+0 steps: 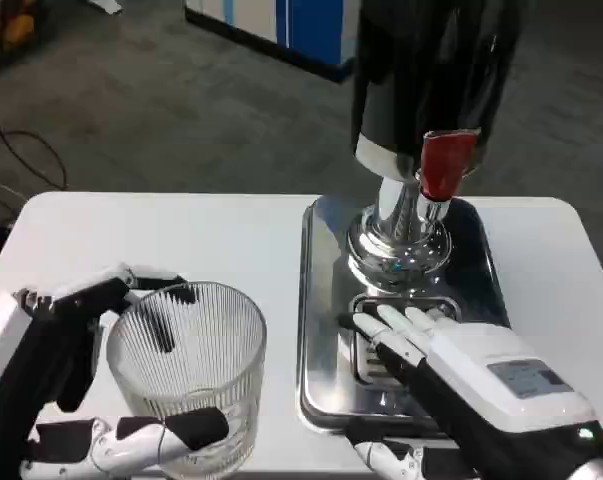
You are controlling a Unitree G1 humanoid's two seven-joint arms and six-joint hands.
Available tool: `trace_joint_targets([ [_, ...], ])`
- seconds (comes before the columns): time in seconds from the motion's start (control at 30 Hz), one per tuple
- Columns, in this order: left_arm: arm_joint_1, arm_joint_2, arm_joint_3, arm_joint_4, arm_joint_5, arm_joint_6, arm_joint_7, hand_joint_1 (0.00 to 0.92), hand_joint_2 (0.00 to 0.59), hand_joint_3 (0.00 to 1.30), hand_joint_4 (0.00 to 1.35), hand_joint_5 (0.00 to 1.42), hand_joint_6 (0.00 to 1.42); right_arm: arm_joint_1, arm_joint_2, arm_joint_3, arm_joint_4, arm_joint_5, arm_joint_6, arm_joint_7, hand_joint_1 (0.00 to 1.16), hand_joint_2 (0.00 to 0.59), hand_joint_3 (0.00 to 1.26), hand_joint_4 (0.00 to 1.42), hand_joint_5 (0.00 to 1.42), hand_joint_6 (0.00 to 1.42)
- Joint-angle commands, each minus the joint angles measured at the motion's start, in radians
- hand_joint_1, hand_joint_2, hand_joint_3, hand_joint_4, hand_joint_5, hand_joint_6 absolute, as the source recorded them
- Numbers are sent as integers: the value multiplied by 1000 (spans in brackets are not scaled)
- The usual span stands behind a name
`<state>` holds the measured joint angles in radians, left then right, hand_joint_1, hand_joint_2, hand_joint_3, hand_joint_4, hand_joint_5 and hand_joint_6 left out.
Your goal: Grasp the cup under the faucet to collect the drink, then remove the cup.
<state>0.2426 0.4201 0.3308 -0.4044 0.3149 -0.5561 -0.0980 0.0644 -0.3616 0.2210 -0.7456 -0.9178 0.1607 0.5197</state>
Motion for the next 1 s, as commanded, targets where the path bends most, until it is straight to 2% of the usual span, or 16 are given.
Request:
trace_joint_targets([
  [0.03, -6, 1, -3, -3, -16, -20, 6, 428, 86, 1041, 1123, 1338, 1424, 0, 2, 3, -1, -6, -8, 5, 386, 455, 63, 0, 0, 0],
  [0.47, 6, -7, -3, -16, -9, -18, 7, 428, 86, 1041, 1123, 1338, 1424, 9, 0, -20, -16, 10, -1, 15, 385, 455, 72, 0, 0, 0],
  [1.0, -19, -14, -24, -18, 12, -5, 15, 428, 86, 1041, 1123, 1338, 1424, 36, 2, -86, -35, 42, 17, 12, 384, 455, 75, 0, 0, 0],
])
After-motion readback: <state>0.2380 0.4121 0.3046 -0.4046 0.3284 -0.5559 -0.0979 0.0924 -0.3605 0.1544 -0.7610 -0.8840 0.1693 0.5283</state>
